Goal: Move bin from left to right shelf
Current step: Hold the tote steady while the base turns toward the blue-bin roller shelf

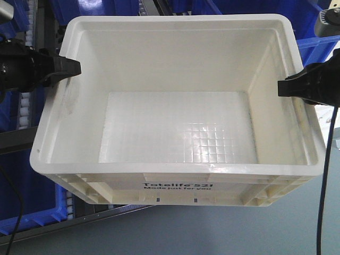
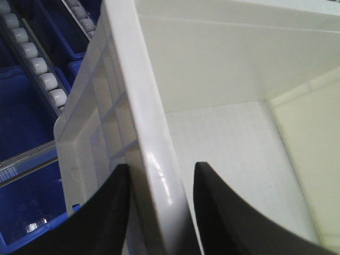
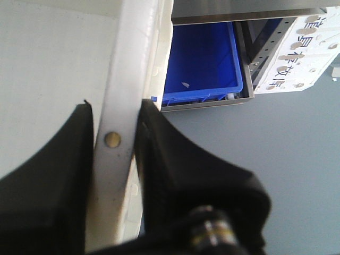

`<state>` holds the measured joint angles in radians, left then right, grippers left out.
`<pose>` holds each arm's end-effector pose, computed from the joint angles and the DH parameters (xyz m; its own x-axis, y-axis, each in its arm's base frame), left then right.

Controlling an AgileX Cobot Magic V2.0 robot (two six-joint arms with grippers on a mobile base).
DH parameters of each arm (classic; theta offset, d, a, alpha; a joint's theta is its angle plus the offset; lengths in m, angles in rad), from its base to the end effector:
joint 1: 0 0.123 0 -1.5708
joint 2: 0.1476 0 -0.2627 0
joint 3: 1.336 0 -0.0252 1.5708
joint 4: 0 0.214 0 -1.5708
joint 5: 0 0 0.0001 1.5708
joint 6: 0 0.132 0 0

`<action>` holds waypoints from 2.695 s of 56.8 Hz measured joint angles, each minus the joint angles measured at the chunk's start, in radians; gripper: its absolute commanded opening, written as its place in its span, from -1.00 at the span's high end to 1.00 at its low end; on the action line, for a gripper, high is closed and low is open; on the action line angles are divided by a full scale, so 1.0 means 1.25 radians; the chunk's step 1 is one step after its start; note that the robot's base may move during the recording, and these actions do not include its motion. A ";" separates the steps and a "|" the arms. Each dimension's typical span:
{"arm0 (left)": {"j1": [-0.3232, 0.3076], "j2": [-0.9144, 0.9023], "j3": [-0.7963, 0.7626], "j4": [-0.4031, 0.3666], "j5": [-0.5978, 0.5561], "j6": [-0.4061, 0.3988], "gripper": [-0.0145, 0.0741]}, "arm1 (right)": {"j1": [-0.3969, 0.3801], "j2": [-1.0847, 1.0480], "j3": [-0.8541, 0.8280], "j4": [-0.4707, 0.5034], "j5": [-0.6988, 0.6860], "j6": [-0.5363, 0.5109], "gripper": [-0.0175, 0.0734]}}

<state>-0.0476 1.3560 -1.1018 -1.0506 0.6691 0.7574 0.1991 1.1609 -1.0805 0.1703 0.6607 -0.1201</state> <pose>0.2891 -0.0850 0.3170 -0.5972 -0.1248 -0.7923 0.3990 0.8107 -0.4284 0.2427 0.0630 0.3242 -0.5948 -0.1050 -0.7970 -0.2693 0.9602 0.0745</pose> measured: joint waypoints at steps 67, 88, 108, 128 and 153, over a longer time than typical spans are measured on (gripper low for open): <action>0.000 0.000 0.000 0.000 0.000 0.000 0.68 | 0.000 0.000 0.000 -0.001 0.000 0.000 0.62; 0.000 0.000 0.000 0.000 0.000 0.000 0.68 | 0.000 0.000 0.000 -0.001 0.000 0.000 0.62; 0.000 0.000 0.000 0.000 0.000 0.000 0.68 | 0.000 0.000 0.000 0.000 0.000 0.000 0.62; 0.000 0.000 0.000 0.000 0.000 0.000 0.68 | 0.000 0.000 0.000 0.000 0.000 0.000 0.62; 0.000 0.000 0.000 0.000 0.000 0.000 0.68 | 0.000 0.000 0.000 0.000 0.000 0.000 0.62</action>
<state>-0.0476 1.3560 -1.1018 -1.0506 0.6691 0.7574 0.1991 1.1609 -1.0805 0.1704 0.6607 -0.1201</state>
